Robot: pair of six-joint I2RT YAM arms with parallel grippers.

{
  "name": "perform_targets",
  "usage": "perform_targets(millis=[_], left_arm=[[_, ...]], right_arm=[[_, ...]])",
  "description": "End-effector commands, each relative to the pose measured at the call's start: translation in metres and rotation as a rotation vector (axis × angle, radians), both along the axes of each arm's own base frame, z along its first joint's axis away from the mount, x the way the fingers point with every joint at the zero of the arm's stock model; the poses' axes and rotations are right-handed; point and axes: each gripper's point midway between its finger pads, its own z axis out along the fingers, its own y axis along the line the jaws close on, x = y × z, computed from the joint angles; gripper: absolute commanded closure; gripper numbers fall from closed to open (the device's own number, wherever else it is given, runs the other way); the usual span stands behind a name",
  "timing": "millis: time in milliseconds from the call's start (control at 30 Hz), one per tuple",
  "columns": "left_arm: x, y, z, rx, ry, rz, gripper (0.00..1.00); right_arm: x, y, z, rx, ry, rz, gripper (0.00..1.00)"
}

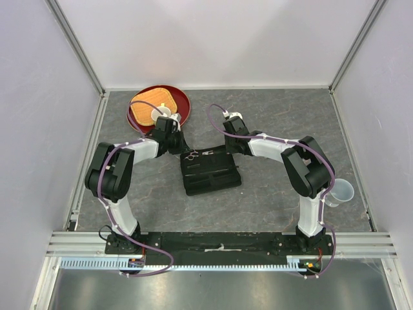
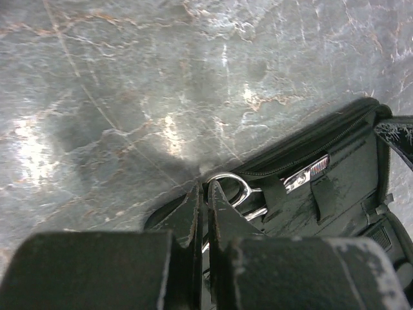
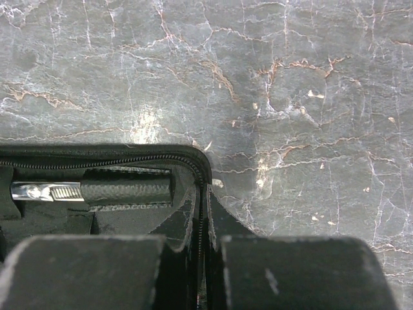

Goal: Sort the hair-cutting tools

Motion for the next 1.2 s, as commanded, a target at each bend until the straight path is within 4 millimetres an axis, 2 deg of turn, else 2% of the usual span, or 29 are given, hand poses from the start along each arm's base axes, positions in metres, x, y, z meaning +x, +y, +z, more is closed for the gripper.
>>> perform_targets(millis=[0,133,300,467,500,567,700,800,833,867,900,967,1000,1033,1067,1100,1167], left_arm=[[-0.005,-0.045,0.018,-0.107,-0.004,-0.081,0.98],[-0.010,-0.054,0.012,-0.110,0.015,-0.092,0.98],[-0.017,-0.054,0.006,-0.103,0.047,-0.082,0.98],[-0.027,-0.047,0.010,-0.087,0.048,-0.052,0.98],[-0.027,-0.047,0.020,-0.092,0.024,-0.047,0.98],[-0.032,-0.044,0.024,-0.089,0.015,-0.039,0.98],[-0.043,-0.052,0.036,-0.114,0.000,-0.072,0.98],[-0.051,-0.053,0.035,-0.114,0.009,-0.084,0.98],[-0.059,-0.049,0.030,-0.097,0.039,-0.075,0.98],[-0.060,-0.044,0.029,-0.077,0.034,-0.057,0.94],[-0.061,-0.039,0.028,-0.061,0.031,-0.046,0.80],[-0.064,-0.028,0.032,-0.026,0.012,-0.012,0.70],[-0.065,-0.025,0.033,-0.020,0.003,-0.006,0.60],[-0.067,-0.022,0.040,-0.019,-0.019,0.003,0.58],[-0.068,-0.021,0.043,-0.018,-0.028,0.007,0.56],[-0.069,-0.019,0.047,-0.021,-0.040,0.011,0.51],[-0.072,-0.015,0.054,-0.017,-0.061,0.021,0.48]], right_arm=[[-0.013,0.004,-0.049,0.005,0.094,0.017,0.96],[-0.014,0.003,-0.050,0.007,0.097,0.016,0.96],[-0.015,0.003,-0.051,0.010,0.099,0.011,0.96],[-0.014,0.003,-0.052,0.014,0.102,-0.006,0.96],[-0.015,0.002,-0.053,0.015,0.106,-0.017,0.96],[-0.014,0.002,-0.055,0.015,0.111,-0.028,0.96],[-0.016,0.002,-0.059,0.021,0.129,-0.054,0.96],[-0.015,0.004,-0.057,0.035,0.133,-0.068,0.96],[-0.016,0.003,-0.056,0.036,0.134,-0.074,0.95],[-0.016,0.002,-0.056,0.036,0.134,-0.078,0.94],[-0.014,0.004,-0.048,0.050,0.117,-0.078,0.93],[-0.015,0.004,-0.039,0.060,0.100,-0.074,0.88],[-0.013,0.004,-0.025,0.076,0.074,-0.073,0.86],[-0.012,0.005,-0.018,0.080,0.059,-0.065,0.80],[-0.008,0.007,0.000,0.100,0.025,-0.059,0.78],[-0.008,0.007,0.007,0.106,0.012,-0.055,0.75],[-0.009,0.010,0.023,0.123,-0.011,-0.032,0.70]])
